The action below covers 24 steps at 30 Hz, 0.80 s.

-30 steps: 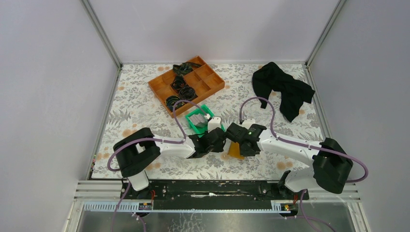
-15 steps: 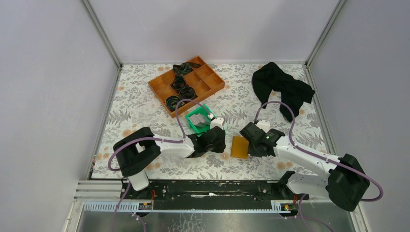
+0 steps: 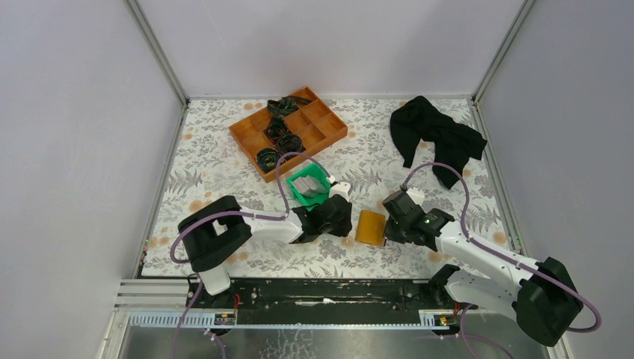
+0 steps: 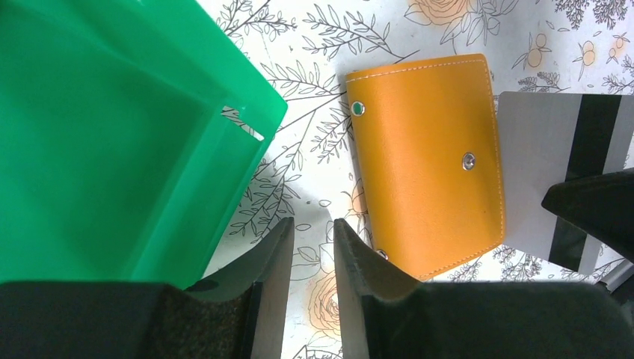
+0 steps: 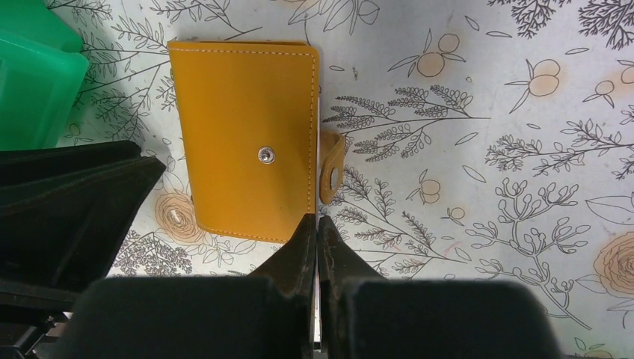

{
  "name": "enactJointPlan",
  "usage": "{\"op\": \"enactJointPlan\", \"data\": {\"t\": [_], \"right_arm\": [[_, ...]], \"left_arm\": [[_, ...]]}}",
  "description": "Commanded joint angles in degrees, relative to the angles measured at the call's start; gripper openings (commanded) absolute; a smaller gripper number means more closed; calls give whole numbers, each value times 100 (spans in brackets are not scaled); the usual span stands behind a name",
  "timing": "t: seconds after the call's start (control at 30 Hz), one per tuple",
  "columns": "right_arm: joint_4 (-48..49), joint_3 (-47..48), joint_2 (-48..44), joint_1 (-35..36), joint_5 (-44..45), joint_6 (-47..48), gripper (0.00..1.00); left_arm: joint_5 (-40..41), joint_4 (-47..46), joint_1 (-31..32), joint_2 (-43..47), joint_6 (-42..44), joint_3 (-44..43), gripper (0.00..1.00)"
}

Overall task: Put the credit cards into the card holder
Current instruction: Open the card holder at the center of the board.

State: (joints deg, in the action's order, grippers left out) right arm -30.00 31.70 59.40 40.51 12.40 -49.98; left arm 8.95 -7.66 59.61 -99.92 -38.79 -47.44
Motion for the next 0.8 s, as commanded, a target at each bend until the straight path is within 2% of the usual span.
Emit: {"op": "enactJointPlan", "data": {"t": [0.0, 0.47, 0.77], "right_arm": [[240, -201, -199, -119, -136, -57, 0], [414, -593, -1065, -325, -180, -107, 0], [813, -769, -1115, -499, -487, -60, 0]], "left_arm": [[-190, 224, -7, -284, 174, -6, 34], [-384, 319, 9, -574, 246, -150, 34], [-393, 496, 26, -612, 331, -195, 33]]}}
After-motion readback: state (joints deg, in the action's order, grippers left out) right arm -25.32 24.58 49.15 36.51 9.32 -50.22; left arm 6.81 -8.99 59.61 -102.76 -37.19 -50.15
